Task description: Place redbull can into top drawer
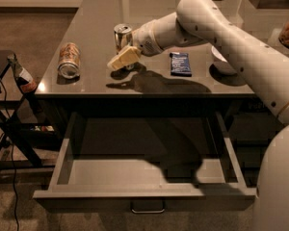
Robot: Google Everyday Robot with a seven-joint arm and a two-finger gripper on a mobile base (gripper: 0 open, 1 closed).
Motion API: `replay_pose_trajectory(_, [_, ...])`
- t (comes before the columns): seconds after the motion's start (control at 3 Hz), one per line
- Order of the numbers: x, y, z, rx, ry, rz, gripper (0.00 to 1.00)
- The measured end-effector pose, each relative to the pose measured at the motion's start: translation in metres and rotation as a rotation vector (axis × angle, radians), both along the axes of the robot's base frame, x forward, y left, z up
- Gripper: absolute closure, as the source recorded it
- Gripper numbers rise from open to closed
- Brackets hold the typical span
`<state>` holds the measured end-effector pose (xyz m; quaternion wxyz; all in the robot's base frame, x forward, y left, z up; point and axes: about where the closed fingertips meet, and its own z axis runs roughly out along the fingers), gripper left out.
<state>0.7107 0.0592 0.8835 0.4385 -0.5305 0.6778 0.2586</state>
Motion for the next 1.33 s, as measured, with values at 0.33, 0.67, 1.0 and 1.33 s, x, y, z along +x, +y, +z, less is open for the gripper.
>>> replay_pose_trajectory(0.33, [0.0,0.0001,0.0,0.0,0.0,0.0,0.43])
replay_pose_trajectory(0.67, [0.0,0.0001,0.0,0.0,0.0,0.0,0.64])
replay_pose_trajectory(1.0, [-0.0001,0.0002,0.0,0.0,0.0,0.0,0.89])
replay_pose_trajectory(1.33, [-0.0017,0.0017,0.0013,-0.006,-0.001,0.004,1.0])
